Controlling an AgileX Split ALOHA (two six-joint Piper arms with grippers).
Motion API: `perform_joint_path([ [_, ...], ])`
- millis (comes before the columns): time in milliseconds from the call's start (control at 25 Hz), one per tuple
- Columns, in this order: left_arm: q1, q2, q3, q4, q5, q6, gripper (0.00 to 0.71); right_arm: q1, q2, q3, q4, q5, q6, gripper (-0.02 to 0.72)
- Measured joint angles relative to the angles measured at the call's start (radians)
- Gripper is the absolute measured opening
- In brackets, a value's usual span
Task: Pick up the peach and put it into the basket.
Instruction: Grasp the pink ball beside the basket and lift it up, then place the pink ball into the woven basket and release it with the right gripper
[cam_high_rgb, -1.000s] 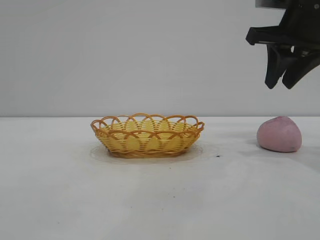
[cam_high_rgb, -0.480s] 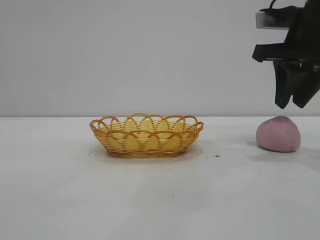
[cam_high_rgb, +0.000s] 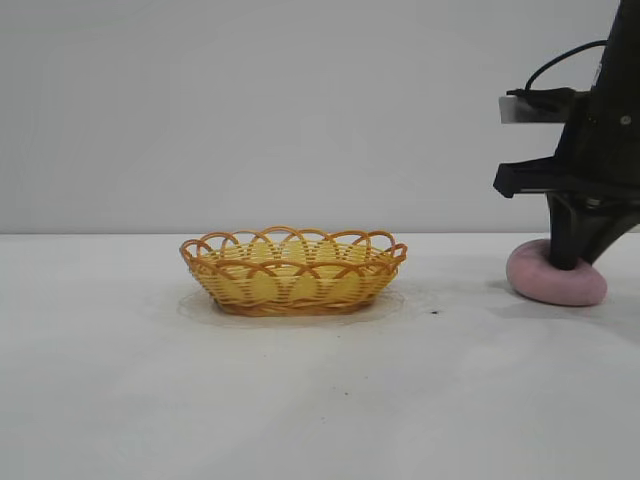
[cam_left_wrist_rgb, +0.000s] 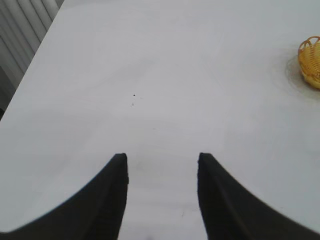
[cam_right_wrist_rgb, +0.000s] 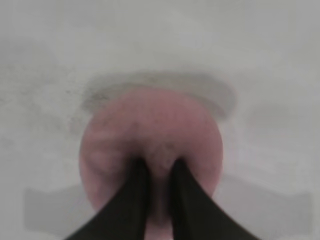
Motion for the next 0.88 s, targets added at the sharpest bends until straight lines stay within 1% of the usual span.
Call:
perform_joint_path([
  [120, 0.000, 0.000, 0.000, 0.000, 0.000, 0.000, 0.282, 0.009, -0.050, 0.000, 0.000, 0.002, -0.003, 0.000],
  [200, 0.000, 0.000, 0.000, 0.000, 0.000, 0.000, 0.282, 0.022, -0.090, 0.000, 0.024, 0.009, -0.042, 0.000],
  [240, 0.000, 0.000, 0.000, 0.000, 0.000, 0.000, 0.282, 0.030, -0.112, 0.000, 0.049, 0.009, -0.071, 0.000],
  [320, 0.000, 0.000, 0.000, 0.000, 0.000, 0.000, 0.282, 0.061, -0.152, -0.005, 0.139, 0.016, -0.168, 0.000],
  [440, 0.000, 0.000, 0.000, 0.000, 0.000, 0.000, 0.282, 0.122, -0.166, -0.054, 0.282, 0.057, -0.300, 0.000],
  [480, 0.000, 0.000, 0.000, 0.000, 0.000, 0.000, 0.282, 0.149, -0.166, -0.076, 0.321, 0.065, -0.335, 0.000],
  [520, 0.000, 0.000, 0.000, 0.000, 0.000, 0.000, 0.282, 0.177, -0.166, -0.093, 0.343, 0.073, -0.354, 0.000],
  [600, 0.000, 0.000, 0.000, 0.000, 0.000, 0.000, 0.282, 0.228, -0.164, -0.134, 0.369, 0.082, -0.375, 0.000],
  [760, 0.000, 0.000, 0.000, 0.000, 0.000, 0.000, 0.282, 0.310, -0.131, -0.216, 0.382, 0.100, -0.390, 0.000],
  [880, 0.000, 0.000, 0.000, 0.000, 0.000, 0.000, 0.282, 0.338, -0.072, -0.261, 0.386, 0.117, -0.390, 0.000],
])
